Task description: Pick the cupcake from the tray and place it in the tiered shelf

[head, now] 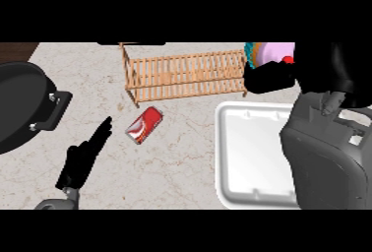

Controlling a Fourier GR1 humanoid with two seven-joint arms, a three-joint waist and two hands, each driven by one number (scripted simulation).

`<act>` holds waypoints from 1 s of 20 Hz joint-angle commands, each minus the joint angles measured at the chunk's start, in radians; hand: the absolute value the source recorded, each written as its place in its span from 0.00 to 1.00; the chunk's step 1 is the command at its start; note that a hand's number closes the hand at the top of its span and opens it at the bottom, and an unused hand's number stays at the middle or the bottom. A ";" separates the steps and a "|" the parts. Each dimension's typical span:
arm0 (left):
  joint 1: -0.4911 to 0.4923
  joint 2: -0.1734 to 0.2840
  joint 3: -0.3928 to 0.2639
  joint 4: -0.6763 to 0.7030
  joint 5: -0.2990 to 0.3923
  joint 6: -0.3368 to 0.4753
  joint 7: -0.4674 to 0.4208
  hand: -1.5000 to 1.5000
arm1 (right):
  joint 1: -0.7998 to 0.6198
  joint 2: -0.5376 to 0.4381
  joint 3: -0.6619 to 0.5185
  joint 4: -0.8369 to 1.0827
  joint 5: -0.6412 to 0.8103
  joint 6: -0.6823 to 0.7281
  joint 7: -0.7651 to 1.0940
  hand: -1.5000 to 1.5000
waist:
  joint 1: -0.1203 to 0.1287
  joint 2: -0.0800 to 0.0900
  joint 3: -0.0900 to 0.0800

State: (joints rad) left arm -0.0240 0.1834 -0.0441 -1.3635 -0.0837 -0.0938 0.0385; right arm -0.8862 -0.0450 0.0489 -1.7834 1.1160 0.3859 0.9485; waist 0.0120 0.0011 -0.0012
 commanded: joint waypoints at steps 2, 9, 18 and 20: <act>0.002 0.022 0.014 -0.062 0.023 -0.029 0.062 0.50 | -0.169 -0.049 -0.137 0.303 -0.006 -0.116 -0.060 1.00 | 0.013 0.003 0.001; -0.051 -0.028 -0.004 0.014 -0.031 0.026 0.015 0.50 | -0.319 -0.102 -0.174 0.718 -0.012 -0.266 -0.241 1.00 | 0.014 0.008 0.000; 0.026 -0.013 -0.010 -0.053 -0.002 -0.028 0.024 0.50 | -0.426 -0.051 -0.208 1.128 -0.008 -0.448 -0.351 1.00 | 0.027 0.009 0.001; -0.032 -0.021 -0.002 0.017 -0.018 -0.014 -0.003 0.50 | -0.507 -0.073 -0.243 1.228 -0.025 -0.452 -0.379 1.00 | 0.035 0.017 0.000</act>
State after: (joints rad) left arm -0.0299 0.1669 -0.0517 -1.3926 -0.0971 -0.1053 0.0592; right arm -1.3169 -0.1045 -0.1580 -0.7096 1.1054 -0.0253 0.6194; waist 0.0440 0.0140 -0.0008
